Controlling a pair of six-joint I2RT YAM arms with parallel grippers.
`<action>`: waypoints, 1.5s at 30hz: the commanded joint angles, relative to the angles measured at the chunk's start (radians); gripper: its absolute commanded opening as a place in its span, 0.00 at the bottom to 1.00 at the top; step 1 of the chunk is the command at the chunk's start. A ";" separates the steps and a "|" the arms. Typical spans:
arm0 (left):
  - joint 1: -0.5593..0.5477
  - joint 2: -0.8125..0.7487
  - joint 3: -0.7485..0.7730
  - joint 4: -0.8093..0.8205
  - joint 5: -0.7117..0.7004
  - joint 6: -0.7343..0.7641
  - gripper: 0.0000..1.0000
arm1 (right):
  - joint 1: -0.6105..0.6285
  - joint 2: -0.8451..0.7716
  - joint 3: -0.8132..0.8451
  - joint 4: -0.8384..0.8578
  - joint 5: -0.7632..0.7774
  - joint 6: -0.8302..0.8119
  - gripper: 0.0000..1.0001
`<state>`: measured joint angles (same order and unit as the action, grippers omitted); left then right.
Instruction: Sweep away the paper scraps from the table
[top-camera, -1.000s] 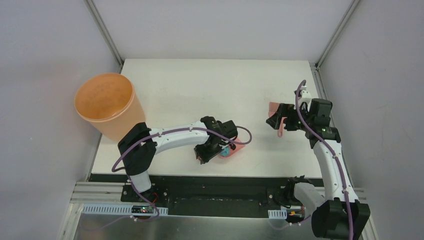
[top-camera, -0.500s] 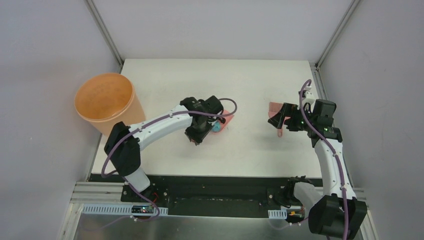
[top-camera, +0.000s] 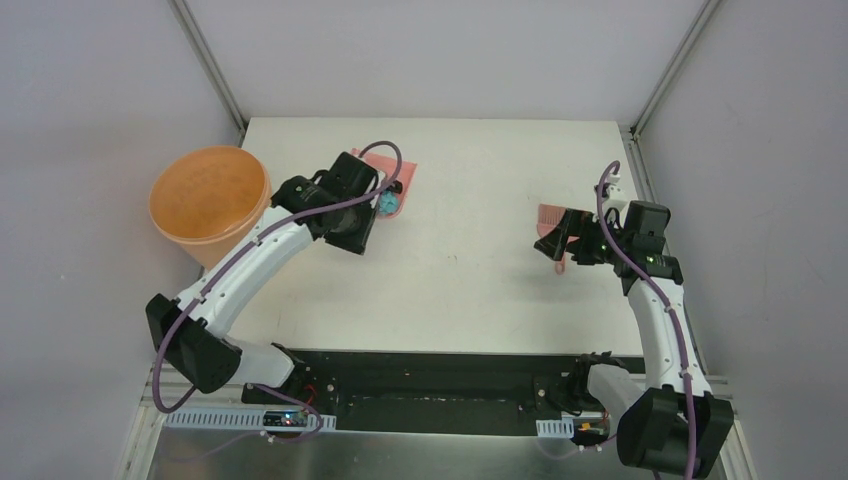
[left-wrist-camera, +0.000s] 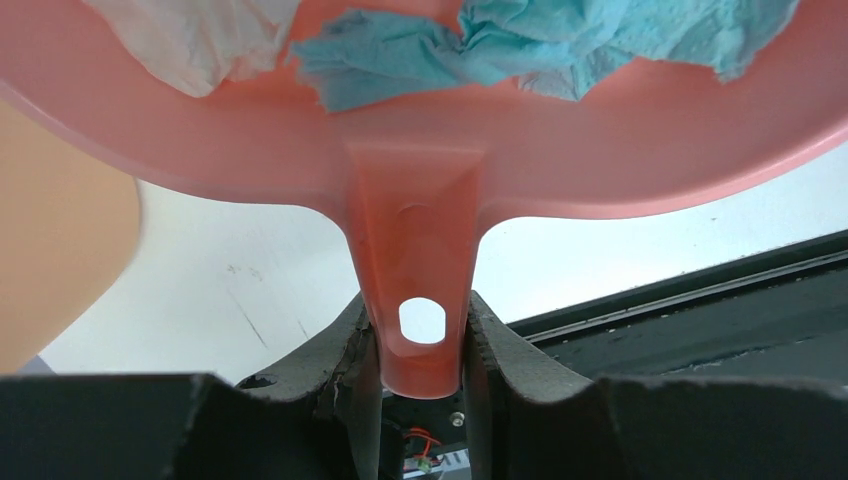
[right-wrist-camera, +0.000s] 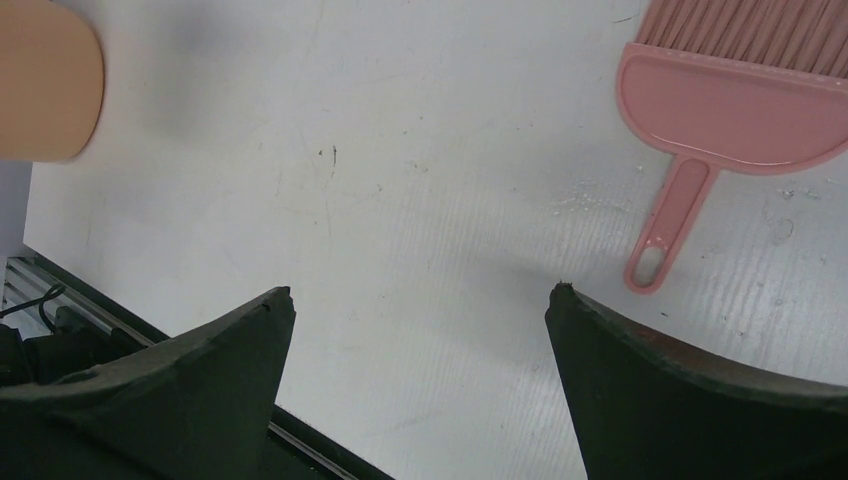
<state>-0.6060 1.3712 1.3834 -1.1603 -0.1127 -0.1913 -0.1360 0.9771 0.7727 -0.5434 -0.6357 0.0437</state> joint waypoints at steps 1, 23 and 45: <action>0.049 -0.102 0.018 0.061 0.055 -0.031 0.00 | -0.009 0.004 -0.001 0.028 -0.041 -0.021 1.00; 0.236 -0.114 0.108 0.023 0.131 -0.013 0.00 | -0.013 0.009 -0.003 -0.002 -0.098 -0.035 1.00; 0.373 -0.051 0.124 0.171 0.266 -0.097 0.00 | -0.014 0.084 -0.012 0.012 -0.136 -0.028 1.00</action>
<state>-0.2409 1.3338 1.4803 -1.1053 0.1349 -0.2348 -0.1425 1.0420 0.7570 -0.5587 -0.7418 0.0242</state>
